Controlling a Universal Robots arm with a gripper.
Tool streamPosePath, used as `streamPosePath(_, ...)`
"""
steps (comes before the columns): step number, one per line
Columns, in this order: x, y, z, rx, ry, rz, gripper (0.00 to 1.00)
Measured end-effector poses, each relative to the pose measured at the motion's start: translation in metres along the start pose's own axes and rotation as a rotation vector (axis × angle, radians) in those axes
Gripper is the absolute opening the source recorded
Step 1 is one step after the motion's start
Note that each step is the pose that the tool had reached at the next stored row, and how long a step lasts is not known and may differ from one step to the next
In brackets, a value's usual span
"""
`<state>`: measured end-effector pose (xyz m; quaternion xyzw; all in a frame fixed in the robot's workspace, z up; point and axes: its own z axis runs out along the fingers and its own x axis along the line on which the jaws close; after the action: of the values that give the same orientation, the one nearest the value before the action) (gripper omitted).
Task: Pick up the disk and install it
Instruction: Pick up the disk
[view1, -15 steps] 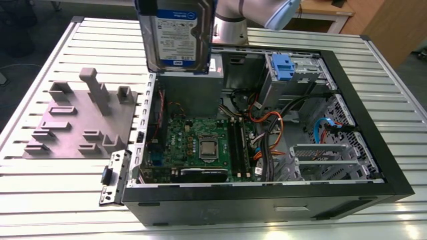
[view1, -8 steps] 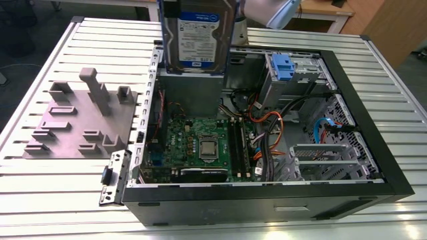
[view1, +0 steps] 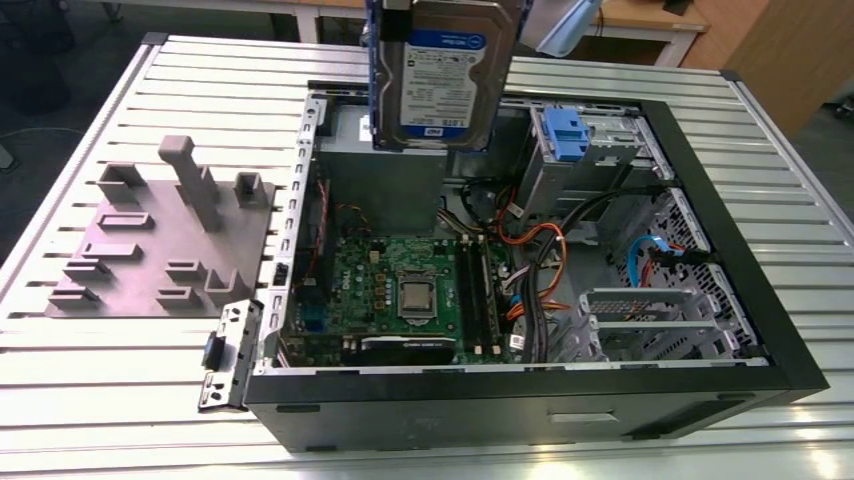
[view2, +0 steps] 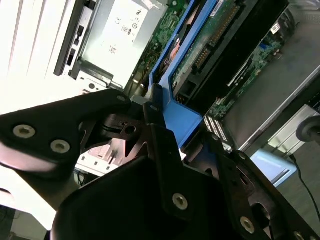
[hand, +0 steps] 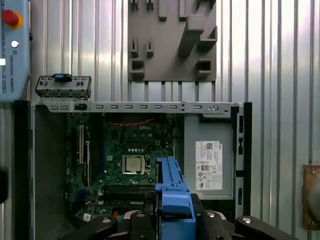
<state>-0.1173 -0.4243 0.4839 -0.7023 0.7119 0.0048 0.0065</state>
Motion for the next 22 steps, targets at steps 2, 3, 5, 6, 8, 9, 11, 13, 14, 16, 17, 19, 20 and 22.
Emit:
streamPosePath(2, 0.0021, -0.0014, 0.0005, 0.0000, 0.0002, 0.001, 0.37)
streamPosePath(3, 0.0040, -0.0016, 0.0009, 0.0000, 0.0000, 0.001, 0.37)
streamPosePath(5, 0.0057, -0.0017, 0.0014, 0.0000, 0.0000, 0.002, 0.37)
streamPosePath(6, 0.0060, -0.0020, 0.0016, 0.0000, -0.0001, 0.002, 0.37)
streamPosePath(8, 0.0060, -0.0060, 0.0021, 0.0001, 0.0000, 0.002, 0.37)
streamPosePath(9, 0.0060, -0.0089, 0.0023, 0.0000, 0.0000, 0.002, 0.37)
streamPosePath(11, 0.0060, -0.0127, 0.0026, 0.0001, -0.0001, 0.002, 0.37)
streamPosePath(13, 0.0061, -0.0133, 0.0025, 0.0000, 0.0001, 0.002, 0.37)
streamPosePath(14, 0.0061, -0.0133, 0.0025, 0.0000, 0.0000, 0.002, 0.37)
streamPosePath(16, 0.0060, -0.0135, 0.0025, 0.0000, 0.0000, 0.002, 0.37)
streamPosePath(17, 0.0060, -0.0135, 0.0025, 0.0000, 0.0000, 0.002, 0.37)
streamPosePath(19, 0.0060, -0.0136, 0.0025, 0.0000, 0.0000, 0.002, 0.37)
streamPosePath(20, 0.0060, -0.0136, 0.0025, 0.0000, 0.0000, 0.002, 0.37)
streamPosePath(22, 0.0060, -0.0139, 0.0025, 0.0000, 0.0001, 0.002, 0.37)
